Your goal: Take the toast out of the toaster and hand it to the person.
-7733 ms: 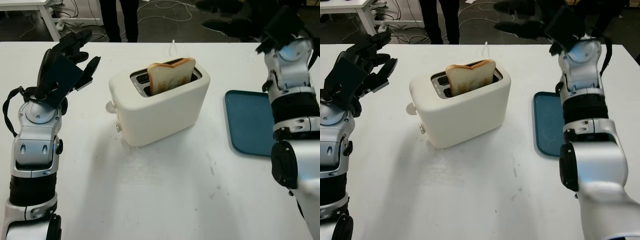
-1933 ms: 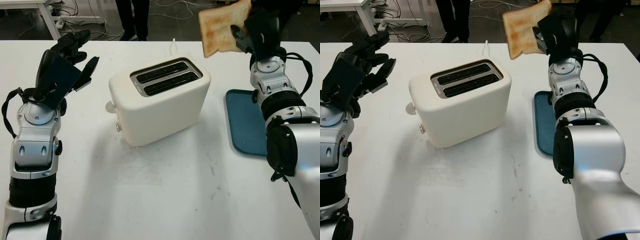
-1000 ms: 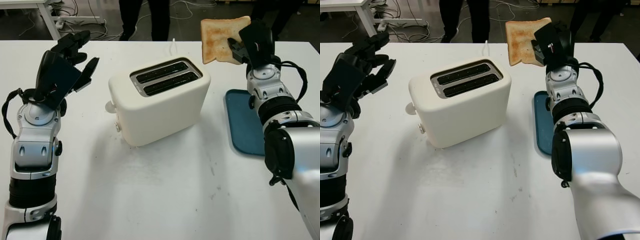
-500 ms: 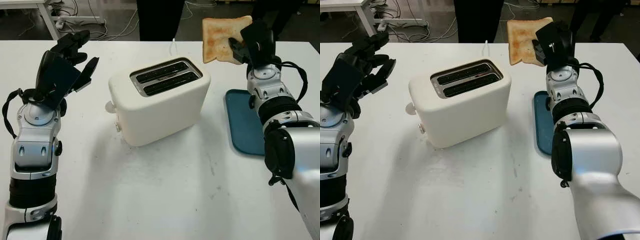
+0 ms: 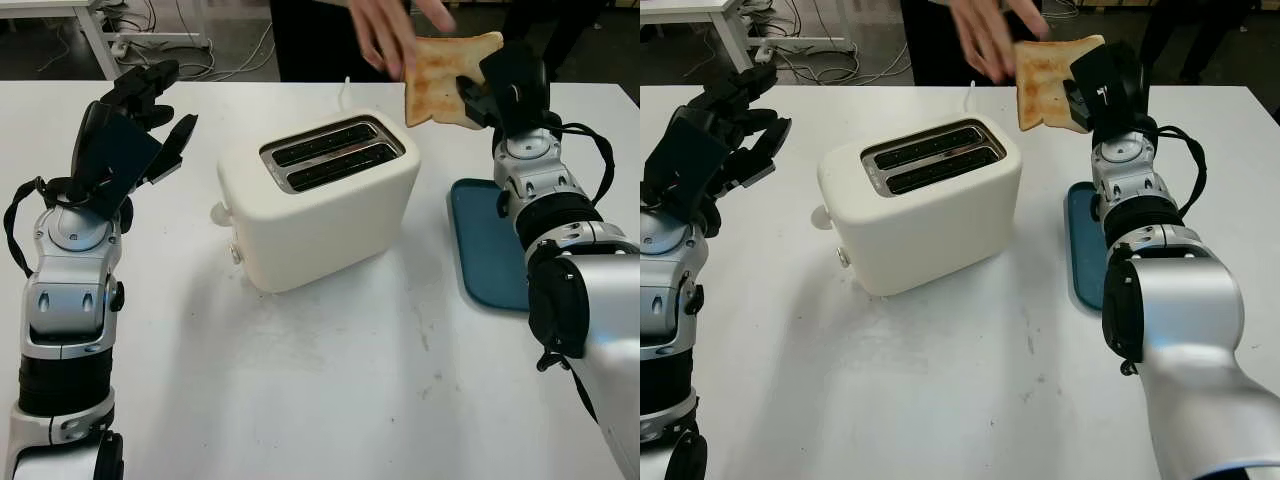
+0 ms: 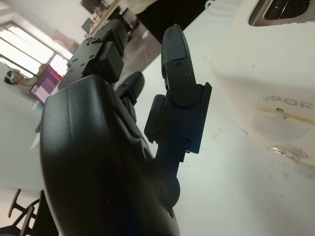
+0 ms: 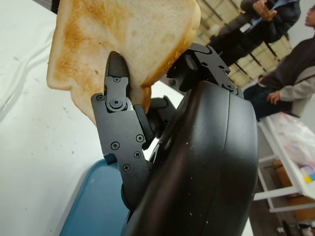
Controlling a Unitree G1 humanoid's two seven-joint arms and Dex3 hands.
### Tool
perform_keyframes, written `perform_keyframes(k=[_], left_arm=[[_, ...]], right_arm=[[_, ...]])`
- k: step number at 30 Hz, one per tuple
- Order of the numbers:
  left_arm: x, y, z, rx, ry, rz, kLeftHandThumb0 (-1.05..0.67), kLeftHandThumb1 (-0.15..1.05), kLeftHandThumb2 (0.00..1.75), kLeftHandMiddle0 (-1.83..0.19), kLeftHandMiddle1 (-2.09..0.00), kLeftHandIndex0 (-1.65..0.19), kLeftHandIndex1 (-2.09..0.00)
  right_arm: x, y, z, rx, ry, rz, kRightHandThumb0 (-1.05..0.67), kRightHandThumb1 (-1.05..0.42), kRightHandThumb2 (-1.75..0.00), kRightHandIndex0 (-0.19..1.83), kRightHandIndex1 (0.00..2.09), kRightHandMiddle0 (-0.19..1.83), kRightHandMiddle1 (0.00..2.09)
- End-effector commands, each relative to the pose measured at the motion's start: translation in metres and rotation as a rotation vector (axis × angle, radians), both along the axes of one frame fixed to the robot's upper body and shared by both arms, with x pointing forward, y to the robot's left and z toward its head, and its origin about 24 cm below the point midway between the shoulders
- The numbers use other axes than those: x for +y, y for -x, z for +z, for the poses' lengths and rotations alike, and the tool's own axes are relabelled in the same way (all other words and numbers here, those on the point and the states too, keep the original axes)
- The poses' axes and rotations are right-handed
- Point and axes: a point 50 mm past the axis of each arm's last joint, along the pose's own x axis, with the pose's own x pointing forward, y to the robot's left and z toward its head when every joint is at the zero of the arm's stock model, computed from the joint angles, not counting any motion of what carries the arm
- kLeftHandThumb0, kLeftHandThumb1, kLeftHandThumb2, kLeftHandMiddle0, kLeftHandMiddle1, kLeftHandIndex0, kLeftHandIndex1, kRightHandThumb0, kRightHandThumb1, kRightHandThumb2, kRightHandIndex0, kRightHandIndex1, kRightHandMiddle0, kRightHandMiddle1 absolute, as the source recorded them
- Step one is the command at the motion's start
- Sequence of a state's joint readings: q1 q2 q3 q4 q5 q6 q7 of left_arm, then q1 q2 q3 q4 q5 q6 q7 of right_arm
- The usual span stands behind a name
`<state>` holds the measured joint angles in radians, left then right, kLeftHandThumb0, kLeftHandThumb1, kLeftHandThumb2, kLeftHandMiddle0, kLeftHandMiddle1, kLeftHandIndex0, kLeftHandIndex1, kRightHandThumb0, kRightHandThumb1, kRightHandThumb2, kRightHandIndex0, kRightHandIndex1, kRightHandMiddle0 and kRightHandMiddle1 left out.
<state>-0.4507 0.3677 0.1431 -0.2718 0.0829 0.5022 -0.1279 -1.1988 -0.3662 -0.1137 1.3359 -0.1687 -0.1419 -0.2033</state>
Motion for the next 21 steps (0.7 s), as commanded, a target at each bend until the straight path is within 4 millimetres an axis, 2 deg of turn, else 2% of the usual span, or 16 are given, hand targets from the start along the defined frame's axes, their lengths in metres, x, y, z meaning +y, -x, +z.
perform_keyframes(k=[1, 21], left_arm=[[0.0017, 0.0018, 0.0001, -0.006, -0.004, 0.004, -0.45, 0.92, 0.47, 0.00, -0.83, -0.29, -0.18], [0.0005, 0.0009, 0.0005, -0.008, -0.010, 0.015, -0.45, 0.92, 0.46, 0.00, -0.86, -0.29, -0.21]], right_arm=[[0.0022, -0.0001, -0.0010, -0.004, -0.001, 0.007, -0.17, -0.92, -0.38, 0.75, 1.75, 0.40, 1.75], [0.0022, 0.0000, -0.0002, -0.009, 0.024, 0.007, -0.17, -0.92, -0.37, 0.77, 1.75, 0.41, 1.75]])
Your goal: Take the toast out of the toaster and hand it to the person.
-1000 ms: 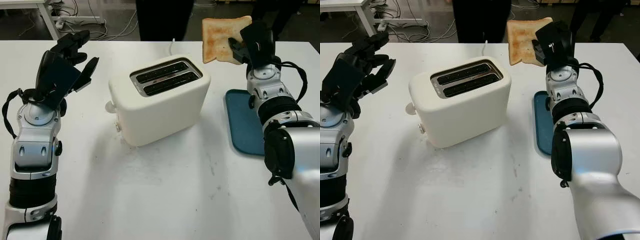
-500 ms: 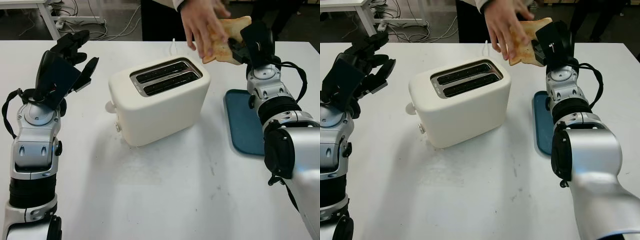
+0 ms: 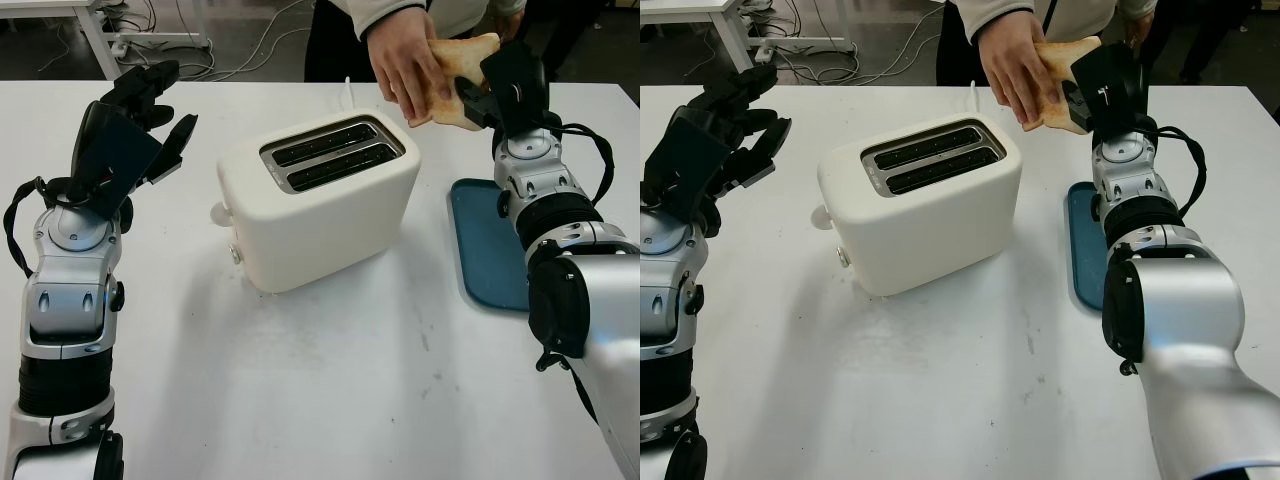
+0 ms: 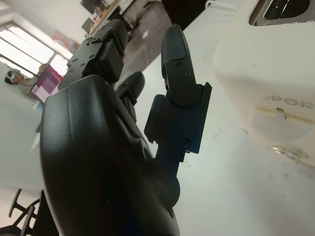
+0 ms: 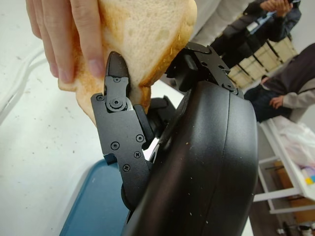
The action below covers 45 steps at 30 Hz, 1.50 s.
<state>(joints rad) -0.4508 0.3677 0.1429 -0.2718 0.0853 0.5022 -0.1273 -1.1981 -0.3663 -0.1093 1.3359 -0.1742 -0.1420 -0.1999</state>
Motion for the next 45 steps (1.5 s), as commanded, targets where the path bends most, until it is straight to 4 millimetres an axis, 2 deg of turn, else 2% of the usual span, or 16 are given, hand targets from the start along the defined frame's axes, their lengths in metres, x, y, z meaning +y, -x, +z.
perform_keyframes(k=[1, 4, 10, 13, 14, 15, 16, 17, 18, 20, 23, 28, 32, 34, 38, 45], left_arm=[[0.001, 0.001, 0.000, -0.009, -0.008, 0.010, -0.45, 0.92, 0.46, 0.00, -0.86, -0.29, -0.21], [0.001, 0.000, 0.001, -0.011, -0.015, 0.005, -0.45, 0.92, 0.46, 0.00, -0.86, -0.29, -0.21], [0.001, 0.000, 0.001, -0.011, -0.016, 0.001, -0.46, 0.92, 0.46, 0.00, -0.86, -0.29, -0.21], [0.000, 0.000, 0.001, -0.003, -0.006, 0.005, -0.45, 0.92, 0.46, 0.00, -0.83, -0.28, -0.21], [0.000, 0.000, 0.001, -0.004, -0.006, 0.005, -0.44, 0.92, 0.46, 0.00, -0.83, -0.27, -0.20], [0.000, 0.000, 0.001, -0.005, -0.009, 0.007, -0.44, 0.92, 0.47, 0.00, -0.82, -0.27, -0.20], [0.000, 0.000, 0.001, -0.007, -0.011, 0.008, -0.44, 0.92, 0.47, 0.00, -0.82, -0.28, -0.21], [0.000, 0.000, 0.001, -0.008, -0.013, 0.009, -0.44, 0.92, 0.47, 0.00, -0.82, -0.28, -0.21], [0.000, 0.001, 0.001, -0.010, -0.017, 0.008, -0.45, 0.92, 0.47, 0.00, -0.83, -0.28, -0.21], [0.000, 0.002, 0.001, -0.011, -0.018, 0.006, -0.45, 0.92, 0.47, 0.00, -0.83, -0.28, -0.21], [0.001, 0.004, 0.001, -0.007, -0.017, 0.007, -0.43, 0.92, 0.49, 0.00, -0.83, -0.27, -0.21], [0.002, 0.011, -0.002, -0.001, 0.005, 0.021, -0.43, 0.92, 0.50, 0.00, -0.82, -0.27, -0.21], [0.003, 0.017, -0.007, -0.011, 0.061, 0.040, -0.46, 0.92, 0.46, -0.02, -0.82, -0.28, -0.21], [0.004, 0.021, -0.009, -0.018, 0.085, 0.044, -0.48, 0.92, 0.45, -0.01, -0.82, -0.28, -0.21], [0.004, 0.033, -0.014, -0.026, 0.140, 0.047, -0.49, 0.92, 0.45, 0.00, -0.77, -0.25, -0.19], [-0.003, 0.056, -0.028, -0.014, 0.249, 0.075, -0.51, 0.92, 0.47, 0.00, -0.74, -0.23, -0.17]], right_arm=[[0.002, 0.000, 0.000, -0.014, 0.012, 0.007, -0.17, -0.92, -0.37, 0.77, 1.75, 0.41, 1.75], [0.002, 0.000, 0.000, -0.008, -0.003, 0.017, -0.19, -0.92, -0.39, 0.79, 1.75, 0.45, 1.75], [0.003, -0.001, 0.000, 0.016, -0.069, 0.072, -0.22, -0.92, -0.43, 0.73, 1.75, 0.40, 1.75], [0.003, -0.001, 0.001, 0.011, -0.046, 0.108, -0.32, -0.92, -0.43, 0.75, 1.75, 0.47, 1.74], [0.002, -0.001, 0.001, 0.010, -0.052, 0.116, -0.40, -0.92, -0.40, 0.72, 1.68, 0.52, 1.56], [0.003, -0.001, 0.001, 0.015, -0.084, 0.149, -0.48, -0.92, -0.38, 0.67, 1.53, 0.56, 1.31], [0.003, -0.001, 0.002, 0.023, -0.107, 0.184, -0.61, -0.92, -0.40, 0.48, 1.00, 0.44, 0.74], [0.004, -0.001, 0.003, 0.035, -0.099, 0.227, -0.67, -0.92, -0.42, 0.38, 0.68, 0.37, 0.43], [0.003, -0.001, 0.003, 0.049, -0.075, 0.260, -0.73, -0.92, -0.47, 0.18, 0.36, 0.22, 0.18], [0.001, 0.000, 0.003, 0.061, -0.036, 0.292, -0.80, -0.92, -0.52, 0.07, 0.16, 0.10, 0.05], [0.000, 0.001, 0.003, 0.047, 0.002, 0.293, -0.83, -0.92, -0.54, 0.01, 0.02, 0.03, 0.01], [0.006, 0.005, -0.008, -0.003, 0.056, 0.315, -0.67, -0.92, -0.67, 0.07, 0.03, 0.04, 0.01], [0.013, 0.017, -0.023, -0.079, 0.079, 0.401, -0.64, -0.92, -0.68, 0.06, 0.02, 0.04, 0.01], [0.014, 0.026, -0.032, -0.109, 0.062, 0.448, -0.67, -0.92, -0.70, 0.03, 0.00, 0.02, 0.00], [0.013, 0.053, -0.053, -0.125, 0.025, 0.506, -0.58, -0.92, -0.79, 0.00, 0.00, 0.00, 0.00], [0.017, 0.098, -0.084, -0.112, -0.110, 0.511, -0.64, -0.92, -0.89, 0.00, 0.00, 0.00, 0.00]])
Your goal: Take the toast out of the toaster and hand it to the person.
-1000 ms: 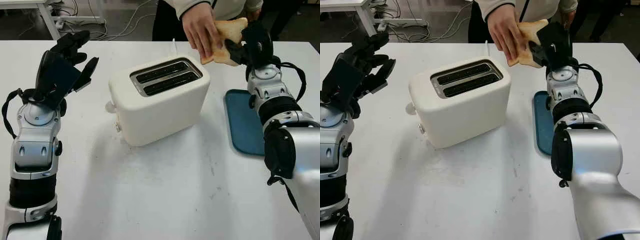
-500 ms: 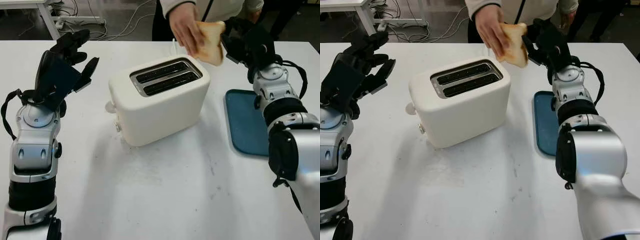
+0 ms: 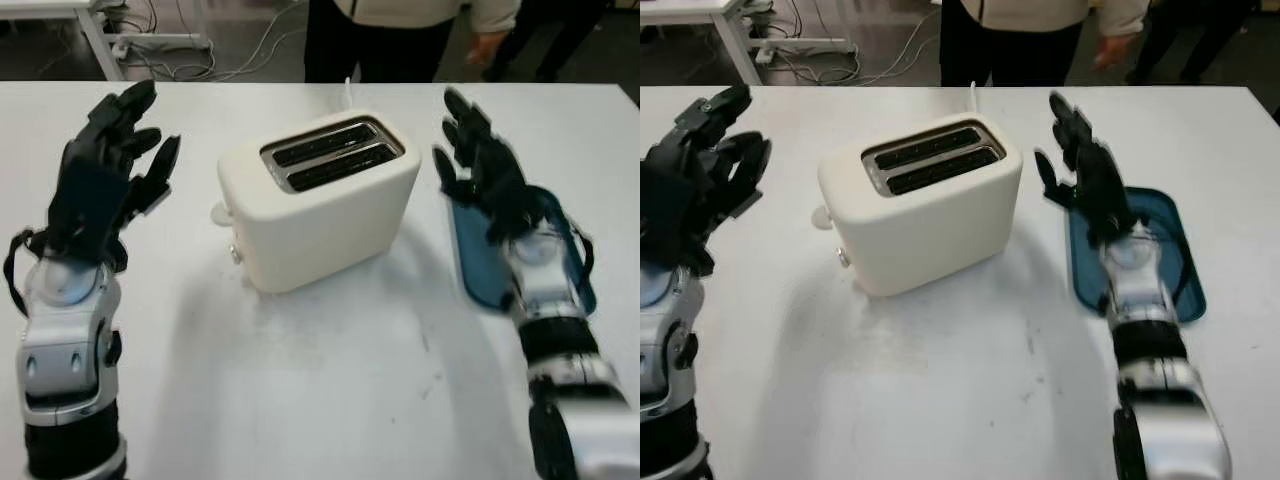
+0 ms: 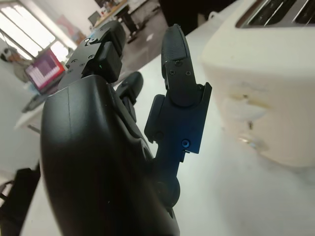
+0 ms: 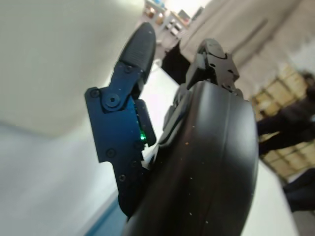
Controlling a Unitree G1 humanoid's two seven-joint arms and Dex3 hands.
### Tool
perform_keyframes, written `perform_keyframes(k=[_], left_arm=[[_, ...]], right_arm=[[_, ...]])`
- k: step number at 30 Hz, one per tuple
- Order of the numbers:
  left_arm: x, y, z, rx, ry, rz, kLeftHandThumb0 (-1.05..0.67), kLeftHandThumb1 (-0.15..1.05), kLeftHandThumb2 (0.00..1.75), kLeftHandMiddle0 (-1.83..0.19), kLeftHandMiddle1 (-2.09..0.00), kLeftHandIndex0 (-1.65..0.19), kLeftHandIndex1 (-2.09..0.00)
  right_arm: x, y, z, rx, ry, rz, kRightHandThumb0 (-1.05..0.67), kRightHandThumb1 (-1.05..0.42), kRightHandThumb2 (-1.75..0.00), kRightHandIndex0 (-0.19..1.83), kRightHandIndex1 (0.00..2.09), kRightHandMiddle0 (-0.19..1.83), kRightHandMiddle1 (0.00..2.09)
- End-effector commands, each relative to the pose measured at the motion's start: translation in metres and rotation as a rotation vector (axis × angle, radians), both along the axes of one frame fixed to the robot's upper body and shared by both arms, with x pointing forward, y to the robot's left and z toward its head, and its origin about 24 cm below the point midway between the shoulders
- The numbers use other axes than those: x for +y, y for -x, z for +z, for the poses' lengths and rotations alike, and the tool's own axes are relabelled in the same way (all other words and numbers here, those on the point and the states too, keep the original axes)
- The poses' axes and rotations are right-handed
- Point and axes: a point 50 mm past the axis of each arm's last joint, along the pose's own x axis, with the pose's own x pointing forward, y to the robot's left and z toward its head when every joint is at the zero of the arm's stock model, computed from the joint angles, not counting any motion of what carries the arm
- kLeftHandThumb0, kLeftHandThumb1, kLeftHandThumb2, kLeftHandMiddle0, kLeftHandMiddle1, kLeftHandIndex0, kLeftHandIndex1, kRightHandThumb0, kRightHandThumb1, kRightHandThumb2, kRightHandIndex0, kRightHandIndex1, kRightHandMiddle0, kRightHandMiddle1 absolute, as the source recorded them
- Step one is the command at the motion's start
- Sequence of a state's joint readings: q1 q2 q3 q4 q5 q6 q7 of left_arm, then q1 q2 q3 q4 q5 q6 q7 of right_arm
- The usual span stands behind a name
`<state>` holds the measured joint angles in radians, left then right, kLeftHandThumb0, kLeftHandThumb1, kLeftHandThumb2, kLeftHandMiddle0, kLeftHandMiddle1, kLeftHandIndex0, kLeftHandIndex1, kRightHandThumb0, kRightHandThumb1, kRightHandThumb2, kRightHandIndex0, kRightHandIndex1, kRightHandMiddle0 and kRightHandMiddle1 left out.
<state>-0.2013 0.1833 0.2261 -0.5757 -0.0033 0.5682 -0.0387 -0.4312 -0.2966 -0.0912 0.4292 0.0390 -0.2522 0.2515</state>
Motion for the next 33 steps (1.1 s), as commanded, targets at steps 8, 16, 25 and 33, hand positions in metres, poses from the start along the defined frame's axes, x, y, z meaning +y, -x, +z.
perform_keyframes(k=[8, 16, 25, 33], left_arm=[[-0.016, 0.026, -0.032, 0.054, 0.001, 0.036, -0.57, 0.92, 0.52, -0.01, -0.70, -0.24, -0.15], [-0.031, 0.032, -0.060, 0.059, -0.005, 0.070, -0.57, 0.92, 0.57, -0.07, -0.66, -0.28, -0.13], [-0.042, 0.029, -0.085, 0.120, 0.092, 0.068, -0.65, 0.92, 0.54, -0.02, -0.67, -0.26, -0.11], [-0.044, 0.028, -0.088, 0.133, 0.120, 0.047, -0.63, 0.92, 0.55, 0.00, -0.67, -0.24, -0.09]], right_arm=[[0.021, 0.056, -0.018, 0.002, -0.184, -0.001, -0.66, -0.92, -0.88, 0.00, 0.00, 0.00, 0.00], [0.043, 0.086, -0.026, 0.068, -0.319, 0.053, -0.72, -0.92, -0.85, 0.00, 0.00, 0.00, 0.00], [0.059, 0.096, -0.049, 0.153, -0.365, 0.080, -0.64, -0.92, -0.89, 0.00, 0.00, 0.00, 0.00], [0.060, 0.095, -0.052, 0.169, -0.369, 0.050, -0.62, -0.92, -0.90, 0.00, 0.00, 0.00, 0.00]])
